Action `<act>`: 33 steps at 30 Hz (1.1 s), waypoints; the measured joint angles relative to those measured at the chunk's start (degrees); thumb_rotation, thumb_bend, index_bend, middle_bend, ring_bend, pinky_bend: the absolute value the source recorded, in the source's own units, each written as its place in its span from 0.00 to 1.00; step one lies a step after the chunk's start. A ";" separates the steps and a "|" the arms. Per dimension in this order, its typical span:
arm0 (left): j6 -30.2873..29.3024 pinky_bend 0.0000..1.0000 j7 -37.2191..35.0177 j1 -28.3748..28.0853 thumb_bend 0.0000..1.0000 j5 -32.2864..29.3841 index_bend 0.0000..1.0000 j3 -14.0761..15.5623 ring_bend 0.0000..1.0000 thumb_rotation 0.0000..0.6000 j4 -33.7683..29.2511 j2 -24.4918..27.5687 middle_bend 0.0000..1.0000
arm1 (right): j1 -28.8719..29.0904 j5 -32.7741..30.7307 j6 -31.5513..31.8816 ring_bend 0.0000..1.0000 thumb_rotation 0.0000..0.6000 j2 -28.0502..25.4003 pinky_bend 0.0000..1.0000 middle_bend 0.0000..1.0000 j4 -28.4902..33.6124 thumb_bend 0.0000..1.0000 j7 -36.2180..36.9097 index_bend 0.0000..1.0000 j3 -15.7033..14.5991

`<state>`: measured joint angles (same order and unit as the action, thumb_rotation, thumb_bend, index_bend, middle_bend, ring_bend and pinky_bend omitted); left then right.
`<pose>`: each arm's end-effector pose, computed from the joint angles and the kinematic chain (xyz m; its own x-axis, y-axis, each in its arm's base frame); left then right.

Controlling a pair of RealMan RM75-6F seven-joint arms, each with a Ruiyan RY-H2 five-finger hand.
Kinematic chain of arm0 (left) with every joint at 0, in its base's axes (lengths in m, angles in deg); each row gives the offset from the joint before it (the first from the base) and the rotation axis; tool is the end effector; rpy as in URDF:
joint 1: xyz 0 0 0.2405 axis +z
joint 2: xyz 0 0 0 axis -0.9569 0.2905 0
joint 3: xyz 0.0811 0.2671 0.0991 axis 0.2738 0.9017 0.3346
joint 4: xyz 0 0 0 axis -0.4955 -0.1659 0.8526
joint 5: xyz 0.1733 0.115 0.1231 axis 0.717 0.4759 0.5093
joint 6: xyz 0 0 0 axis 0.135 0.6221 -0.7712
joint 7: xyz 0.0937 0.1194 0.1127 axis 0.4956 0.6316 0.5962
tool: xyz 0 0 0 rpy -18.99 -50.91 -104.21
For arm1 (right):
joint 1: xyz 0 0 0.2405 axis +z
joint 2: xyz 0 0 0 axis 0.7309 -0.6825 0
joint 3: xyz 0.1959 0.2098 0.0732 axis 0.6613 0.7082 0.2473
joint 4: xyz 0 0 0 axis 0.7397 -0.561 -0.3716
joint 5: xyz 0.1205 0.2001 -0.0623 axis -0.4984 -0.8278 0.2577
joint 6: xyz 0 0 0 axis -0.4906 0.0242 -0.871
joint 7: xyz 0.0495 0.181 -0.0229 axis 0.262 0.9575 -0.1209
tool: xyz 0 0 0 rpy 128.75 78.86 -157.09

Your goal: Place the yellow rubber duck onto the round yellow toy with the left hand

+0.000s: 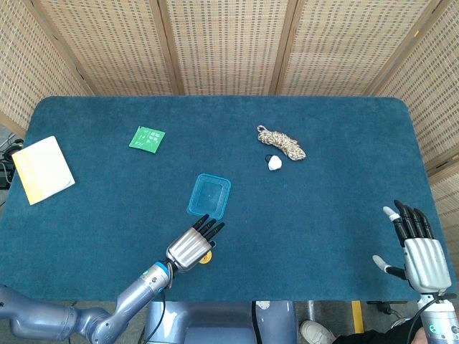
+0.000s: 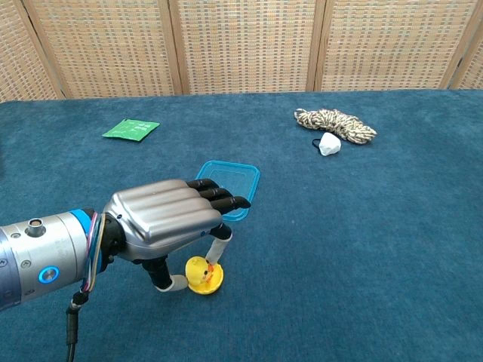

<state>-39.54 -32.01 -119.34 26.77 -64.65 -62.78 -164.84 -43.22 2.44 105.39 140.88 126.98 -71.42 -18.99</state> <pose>-0.0972 0.2979 -0.1382 0.7991 0.1443 0.5836 0.4899 -0.7190 -0.4930 -0.3340 -0.2262 0.1423 0.3511 0.0499 0.9350 -0.9337 -0.0562 0.3536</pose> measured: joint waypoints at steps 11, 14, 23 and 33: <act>-1.24 0.00 0.56 -0.69 0.31 -1.18 0.28 0.38 0.00 1.00 -0.10 0.06 0.00 | 0.01 0.00 -0.10 0.00 1.00 -0.06 0.00 0.00 0.08 0.00 -0.03 0.10 -0.04; -1.44 0.00 0.50 -0.79 0.31 -1.24 0.24 0.47 0.00 1.00 -0.37 0.20 0.00 | 0.03 -0.02 -0.14 0.00 1.00 -0.06 0.00 0.00 0.08 0.00 -0.08 0.10 -0.05; -8.45 0.00 -1.36 1.96 0.28 1.21 0.02 0.52 0.00 1.00 -4.04 3.42 0.00 | 0.19 -0.02 -0.50 0.00 1.00 0.16 0.00 0.00 -0.22 0.00 -0.27 0.10 -0.10; -27.02 0.00 -8.42 14.73 0.15 10.09 0.00 6.22 0.00 1.00 -11.75 14.46 0.00 | 0.45 0.68 -0.92 0.00 1.00 1.17 0.00 0.00 -0.32 0.00 -2.59 0.08 -0.59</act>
<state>-66.56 -40.43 -104.62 36.85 -58.43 -74.53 -150.38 -42.77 3.12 104.47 142.05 126.66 -74.01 -19.58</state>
